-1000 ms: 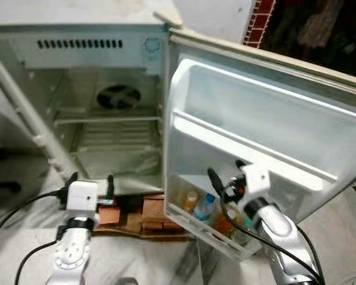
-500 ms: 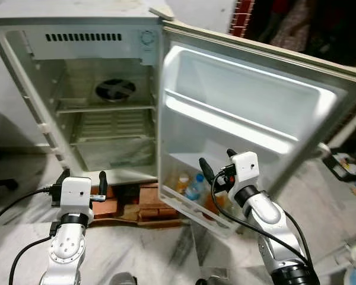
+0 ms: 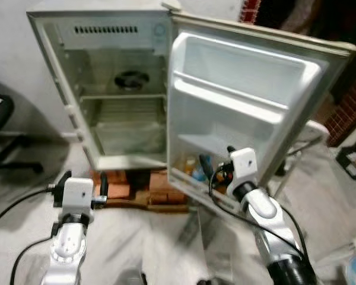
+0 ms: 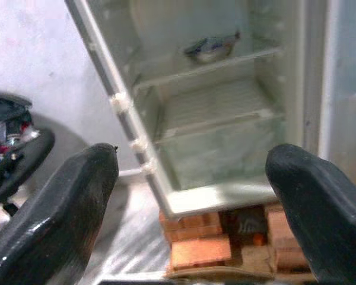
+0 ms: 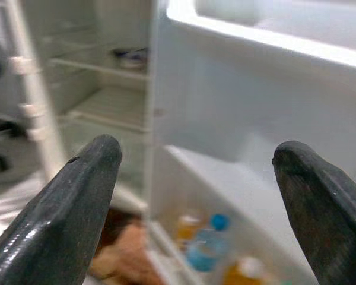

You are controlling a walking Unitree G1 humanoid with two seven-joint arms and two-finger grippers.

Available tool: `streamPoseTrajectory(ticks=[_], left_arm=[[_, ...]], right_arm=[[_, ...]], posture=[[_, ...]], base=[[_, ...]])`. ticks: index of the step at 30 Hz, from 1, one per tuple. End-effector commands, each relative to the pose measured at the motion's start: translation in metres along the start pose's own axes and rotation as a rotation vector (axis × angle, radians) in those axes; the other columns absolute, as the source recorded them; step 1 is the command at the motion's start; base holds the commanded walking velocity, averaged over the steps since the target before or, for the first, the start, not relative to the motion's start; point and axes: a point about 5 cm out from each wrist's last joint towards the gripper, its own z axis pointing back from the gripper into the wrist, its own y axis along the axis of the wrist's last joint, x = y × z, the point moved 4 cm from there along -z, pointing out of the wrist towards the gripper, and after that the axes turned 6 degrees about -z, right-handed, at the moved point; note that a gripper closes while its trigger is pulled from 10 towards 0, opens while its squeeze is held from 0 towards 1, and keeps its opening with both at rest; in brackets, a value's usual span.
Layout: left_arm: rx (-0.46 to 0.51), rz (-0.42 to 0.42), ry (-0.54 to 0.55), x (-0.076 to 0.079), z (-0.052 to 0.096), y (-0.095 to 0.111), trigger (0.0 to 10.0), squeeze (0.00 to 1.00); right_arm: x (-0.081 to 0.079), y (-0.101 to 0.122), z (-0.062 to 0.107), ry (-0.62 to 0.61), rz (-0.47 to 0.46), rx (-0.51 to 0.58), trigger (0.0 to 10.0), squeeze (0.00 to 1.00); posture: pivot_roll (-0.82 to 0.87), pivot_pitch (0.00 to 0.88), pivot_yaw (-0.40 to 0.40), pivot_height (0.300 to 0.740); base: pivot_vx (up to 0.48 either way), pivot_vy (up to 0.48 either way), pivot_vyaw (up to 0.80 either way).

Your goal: Restocking fridge

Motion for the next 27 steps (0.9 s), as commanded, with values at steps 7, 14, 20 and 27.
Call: streamPoseTrajectory(ticks=[7,14,20,27], left_arm=[[-0.007,0.046,-0.066,0.008,0.010,-0.005,10.0,0.00],[-0.003,0.044,-0.075,0.007,0.010,-0.005,10.0,0.00],[0.000,0.044,-0.086,0.008,0.008,-0.004,10.0,0.00],[0.005,0.046,-0.087,0.008,0.006,-0.003,10.0,0.00]], right_arm=[[0.002,0.004,-0.002,0.007,-0.007,0.026,10.0,0.00],[0.004,0.008,-0.005,-0.009,-0.012,0.053,10.0,0.00],[0.009,0.014,-0.009,-0.032,-0.020,0.078,10.0,0.00],[0.005,0.018,-0.013,-0.011,-0.038,0.102,10.0,0.00]], posture=[[0.05,0.027,-0.001,0.740],[0.05,0.030,0.002,0.740],[0.04,0.032,0.008,0.740],[0.04,0.031,0.013,0.740]], base=[[0.000,0.000,0.00],[0.204,-0.220,0.59],[0.323,-0.341,0.07],[0.326,-0.349,0.00]])
